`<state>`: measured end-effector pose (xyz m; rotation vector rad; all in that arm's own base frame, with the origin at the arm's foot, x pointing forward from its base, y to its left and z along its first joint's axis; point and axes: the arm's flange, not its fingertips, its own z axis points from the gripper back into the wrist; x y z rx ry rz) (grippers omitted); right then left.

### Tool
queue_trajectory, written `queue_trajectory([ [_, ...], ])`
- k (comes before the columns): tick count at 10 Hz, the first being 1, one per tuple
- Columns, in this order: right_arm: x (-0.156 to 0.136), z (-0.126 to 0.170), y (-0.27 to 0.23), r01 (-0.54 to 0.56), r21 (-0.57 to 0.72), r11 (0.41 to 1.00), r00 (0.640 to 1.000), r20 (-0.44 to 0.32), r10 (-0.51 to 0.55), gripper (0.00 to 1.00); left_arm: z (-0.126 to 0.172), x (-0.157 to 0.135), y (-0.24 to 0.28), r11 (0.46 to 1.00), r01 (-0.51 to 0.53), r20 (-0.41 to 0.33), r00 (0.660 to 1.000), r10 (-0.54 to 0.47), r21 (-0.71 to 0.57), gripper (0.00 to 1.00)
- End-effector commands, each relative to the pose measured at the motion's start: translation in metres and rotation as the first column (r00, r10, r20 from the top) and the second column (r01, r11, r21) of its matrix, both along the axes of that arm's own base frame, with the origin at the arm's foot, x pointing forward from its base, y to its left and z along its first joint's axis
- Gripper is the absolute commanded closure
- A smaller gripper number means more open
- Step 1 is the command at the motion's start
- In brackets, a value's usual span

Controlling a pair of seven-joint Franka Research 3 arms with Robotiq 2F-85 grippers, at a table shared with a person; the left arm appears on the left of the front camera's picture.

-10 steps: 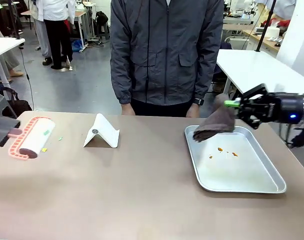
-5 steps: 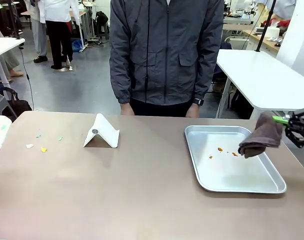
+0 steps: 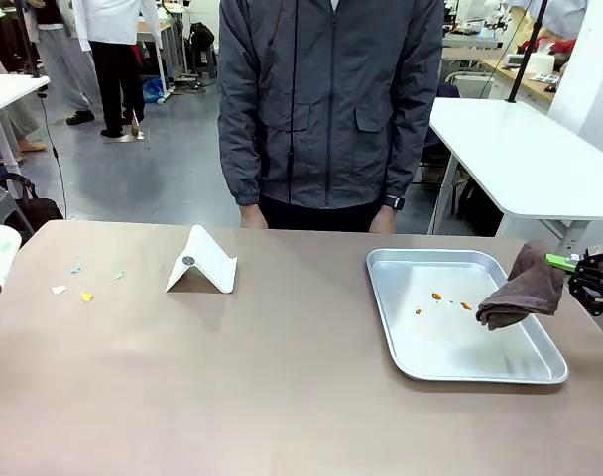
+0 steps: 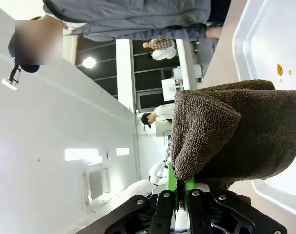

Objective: Clean the surface of the table.
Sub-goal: Hold the Lint Roller with your left hand and the towel with your right hand, then if a person points to the right, clean the right side of the table with your right hand, and if they point to the left, clean the left side with your left hand.

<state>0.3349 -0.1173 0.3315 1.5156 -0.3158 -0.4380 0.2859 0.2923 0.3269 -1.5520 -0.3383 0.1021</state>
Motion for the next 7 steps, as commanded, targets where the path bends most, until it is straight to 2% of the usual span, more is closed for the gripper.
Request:
queue_trajectory([
  [1, -0.0001, 0.0082, 0.0003, 0.001, 0.013, 1.0, 1.0, -0.022, -0.001, 1.0, 0.0049, -0.0052, 0.0013, 1.0, 0.003, 0.005, 1.0, -0.003, 0.007, 0.93],
  [7, -0.0001, 0.0082, 0.0003, 0.001, 0.013, 1.0, 1.0, -0.022, -0.001, 1.0, 0.0049, -0.0052, 0.0013, 1.0, 0.003, 0.005, 1.0, -0.003, 0.007, 0.93],
])
